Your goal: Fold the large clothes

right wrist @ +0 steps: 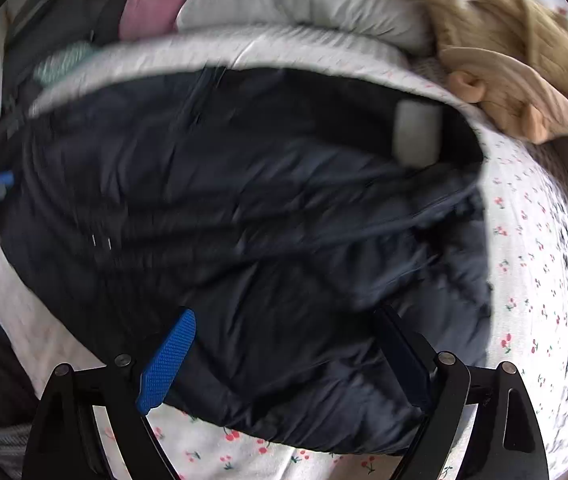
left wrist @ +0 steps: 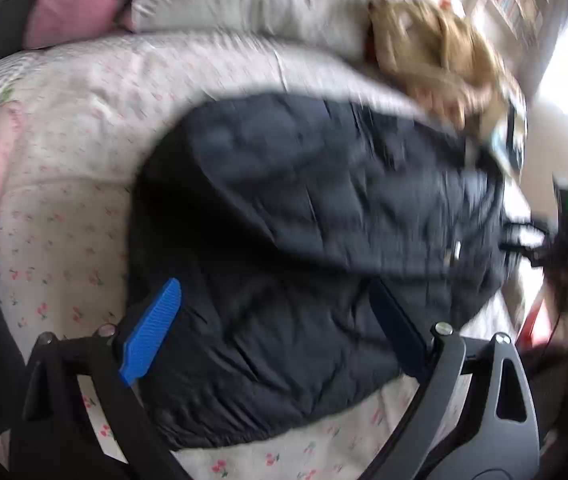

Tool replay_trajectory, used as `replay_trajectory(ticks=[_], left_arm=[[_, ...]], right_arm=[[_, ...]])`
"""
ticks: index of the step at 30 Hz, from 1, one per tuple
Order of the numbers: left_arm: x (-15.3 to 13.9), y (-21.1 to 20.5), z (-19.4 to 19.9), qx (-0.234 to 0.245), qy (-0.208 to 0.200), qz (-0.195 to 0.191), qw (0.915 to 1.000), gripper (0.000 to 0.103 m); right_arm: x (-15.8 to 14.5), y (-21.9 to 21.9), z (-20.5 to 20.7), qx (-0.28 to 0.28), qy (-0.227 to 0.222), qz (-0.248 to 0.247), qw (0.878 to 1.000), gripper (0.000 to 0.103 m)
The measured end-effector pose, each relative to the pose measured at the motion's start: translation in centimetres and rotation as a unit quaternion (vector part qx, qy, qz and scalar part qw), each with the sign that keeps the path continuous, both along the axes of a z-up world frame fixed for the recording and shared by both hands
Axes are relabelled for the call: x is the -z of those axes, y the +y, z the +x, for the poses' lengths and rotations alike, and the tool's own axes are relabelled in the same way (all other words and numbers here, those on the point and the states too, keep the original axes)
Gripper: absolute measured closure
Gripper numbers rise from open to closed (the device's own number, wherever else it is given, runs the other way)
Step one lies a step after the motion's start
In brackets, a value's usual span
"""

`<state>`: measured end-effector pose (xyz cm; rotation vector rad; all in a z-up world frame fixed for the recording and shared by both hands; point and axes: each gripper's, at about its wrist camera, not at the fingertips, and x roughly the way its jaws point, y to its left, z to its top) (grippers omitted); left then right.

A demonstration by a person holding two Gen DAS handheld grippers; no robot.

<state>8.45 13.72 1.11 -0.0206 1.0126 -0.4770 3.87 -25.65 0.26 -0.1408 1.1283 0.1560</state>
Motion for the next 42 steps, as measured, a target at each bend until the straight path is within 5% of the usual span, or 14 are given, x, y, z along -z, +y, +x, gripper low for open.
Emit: replay_trajectory(ticks=[6, 12, 16, 20, 23, 26, 30, 35, 37, 39, 40, 41, 42], left_arm=[[2.5, -4.0, 2.0, 0.026, 0.031, 0.039, 0.9984, 0.008], [1.4, -6.8, 5.9, 0.011, -0.003, 0.037, 0.9992, 0.008], [0.4, -5.9, 9.6, -0.072, -0.027, -0.034, 0.9965, 0.008], [0.5, -3.8, 11.3, -0.159, -0.064, -0.09, 0.981, 0.008], [1.3, -2.1, 12.0, -0.216, -0.058, -0.086, 0.971, 0.008], [1.1, -0.4, 11.5, -0.235, -0.048, -0.092, 0.9665, 0.008], [0.8, 2.1, 9.5, -0.239, -0.049, -0.049, 0.9686, 0.008], [3.4, 5.3, 8.2, -0.264, 0.0, -0.006, 0.9646, 0.01], [4.7, 5.8, 8.2, -0.253, 0.031, -0.027, 0.9665, 0.024], [5.1, 5.6, 8.3, -0.246, 0.043, -0.045, 0.9674, 0.048], [5.1, 5.3, 8.3, -0.241, 0.039, -0.059, 0.9678, 0.078], [4.7, 5.1, 8.3, -0.241, 0.023, -0.067, 0.968, 0.096], [3.9, 4.9, 8.2, -0.238, -0.002, -0.075, 0.9683, 0.097]], right_arm=[[1.8, 4.0, 1.9, -0.024, 0.011, -0.034, 0.999, 0.011], [1.3, 5.4, 6.7, -0.005, -0.008, 0.001, 1.0, 0.011], [-0.1, 4.1, 9.4, 0.046, -0.07, 0.049, 0.995, 0.011], [-0.7, 1.4, 10.8, 0.103, -0.147, 0.125, 0.976, 0.011], [-0.8, -0.9, 10.9, 0.153, -0.147, 0.155, 0.965, 0.011], [-1.3, -2.6, 10.1, 0.173, -0.154, 0.139, 0.963, 0.011], [-2.3, -4.8, 8.1, 0.191, -0.157, 0.096, 0.964, 0.011], [-0.7, -8.8, 7.2, 0.232, -0.104, 0.048, 0.966, 0.011], [0.9, -10.5, 7.0, 0.26, -0.067, 0.056, 0.962, 0.014], [1.8, -11.5, 6.2, 0.27, -0.062, 0.104, 0.955, 0.04], [1.9, -12.0, 6.2, 0.275, -0.07, 0.128, 0.95, 0.065], [1.7, -12.1, 6.0, 0.271, -0.083, 0.138, 0.949, 0.085], [1.2, -11.9, 5.9, 0.264, -0.099, 0.145, 0.948, 0.087]])
